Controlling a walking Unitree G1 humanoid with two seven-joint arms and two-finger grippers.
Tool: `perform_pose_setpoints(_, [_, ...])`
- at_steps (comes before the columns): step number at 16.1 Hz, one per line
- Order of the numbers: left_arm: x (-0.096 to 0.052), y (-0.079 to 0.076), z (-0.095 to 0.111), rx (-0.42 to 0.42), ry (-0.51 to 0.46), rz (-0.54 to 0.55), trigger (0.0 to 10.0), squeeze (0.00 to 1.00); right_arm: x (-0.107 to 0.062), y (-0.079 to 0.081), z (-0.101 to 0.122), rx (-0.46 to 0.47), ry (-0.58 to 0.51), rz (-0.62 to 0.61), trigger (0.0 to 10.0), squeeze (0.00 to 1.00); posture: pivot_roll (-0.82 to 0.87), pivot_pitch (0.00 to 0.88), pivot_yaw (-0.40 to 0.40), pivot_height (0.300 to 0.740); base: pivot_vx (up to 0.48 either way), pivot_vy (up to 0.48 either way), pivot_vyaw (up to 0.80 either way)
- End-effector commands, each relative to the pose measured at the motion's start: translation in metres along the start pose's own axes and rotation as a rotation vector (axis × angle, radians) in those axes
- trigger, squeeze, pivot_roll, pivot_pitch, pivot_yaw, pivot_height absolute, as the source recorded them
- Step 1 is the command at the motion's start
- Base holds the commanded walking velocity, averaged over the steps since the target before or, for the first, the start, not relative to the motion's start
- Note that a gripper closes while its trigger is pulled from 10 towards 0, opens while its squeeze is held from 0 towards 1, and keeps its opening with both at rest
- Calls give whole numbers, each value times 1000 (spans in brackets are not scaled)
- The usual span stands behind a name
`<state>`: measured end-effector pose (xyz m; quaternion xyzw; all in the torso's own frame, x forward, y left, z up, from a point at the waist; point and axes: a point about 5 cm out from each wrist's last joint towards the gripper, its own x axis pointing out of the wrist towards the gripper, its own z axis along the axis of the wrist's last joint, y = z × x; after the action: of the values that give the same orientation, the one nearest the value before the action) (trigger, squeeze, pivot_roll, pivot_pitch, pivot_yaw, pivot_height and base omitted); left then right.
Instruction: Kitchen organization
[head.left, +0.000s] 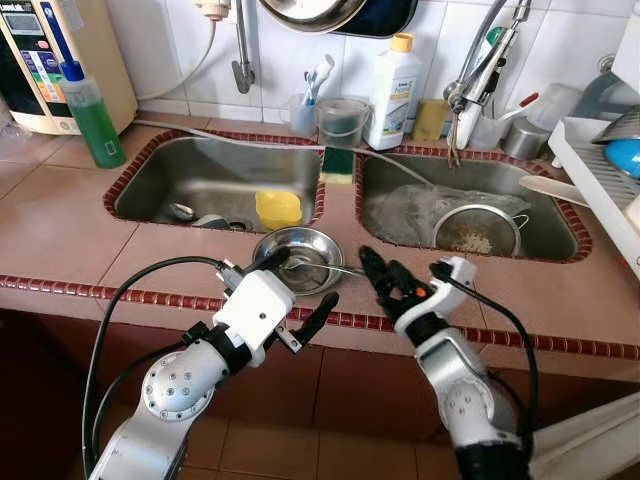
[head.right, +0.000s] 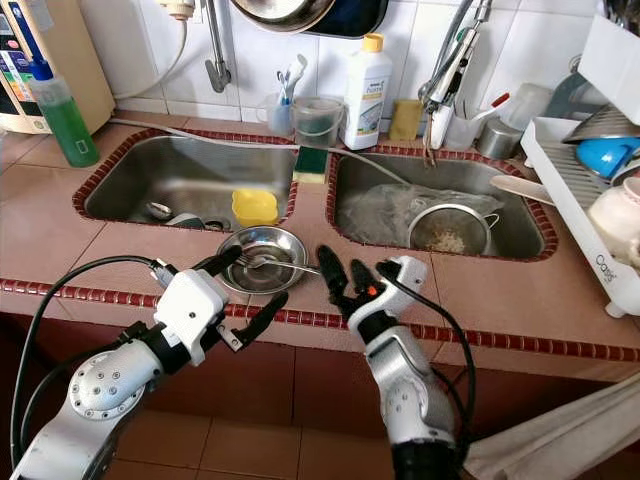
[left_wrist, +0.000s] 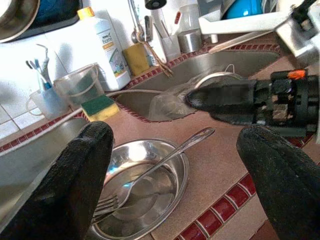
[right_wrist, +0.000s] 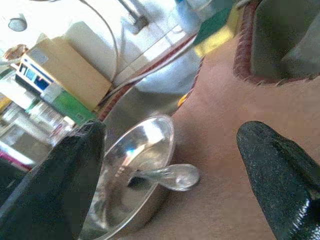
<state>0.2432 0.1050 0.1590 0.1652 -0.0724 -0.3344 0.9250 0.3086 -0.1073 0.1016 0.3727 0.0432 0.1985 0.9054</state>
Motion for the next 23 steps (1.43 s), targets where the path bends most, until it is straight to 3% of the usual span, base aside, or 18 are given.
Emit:
perform_pose_setpoints(1, [1, 3, 8, 21, -25, -3, 10000, 0, 5, 4, -3, 66, 17, 22, 10000, 0, 8, 40, -35, 740, 0, 0, 0])
perform_pose_setpoints(4, [2, 5, 10, 29, -32, 9, 10000, 0, 12, 9, -9, 217, 31, 21, 9843, 0, 20, 29, -42, 740, 0, 0, 0])
perform_pose_setpoints(7, [1, 5, 11, 30, -35, 12, 10000, 0, 13, 8, -12, 293, 36, -2, 10000, 0, 27, 24, -45, 740, 0, 0, 0])
perform_pose_setpoints(9, [1, 6, 11, 32, -36, 13, 10000, 0, 13, 4, -14, 313, 37, -24, 8627, 0, 29, 21, -46, 740, 0, 0, 0])
perform_pose_setpoints(10, [1, 7, 11, 32, -37, 16, 10000, 0, 12, 3, -13, 333, 29, -29, 4039, 0, 30, 20, -45, 740, 0, 0, 0])
perform_pose_setpoints(12, [0, 7, 11, 32, -38, 17, 10000, 0, 12, 1, -13, 351, 26, -41, 1843, 0, 30, 20, -44, 740, 0, 0, 0])
perform_pose_setpoints(13, [0, 8, 12, 32, -38, 17, 10000, 0, 12, 2, -12, 371, 19, -40, 0, 0, 29, 21, -43, 740, 0, 0, 0])
perform_pose_setpoints(23, [0, 9, 14, 32, -41, 27, 10000, 0, 17, 4, -20, 462, 73, -46, 0, 0, 35, 36, -40, 740, 0, 0, 0])
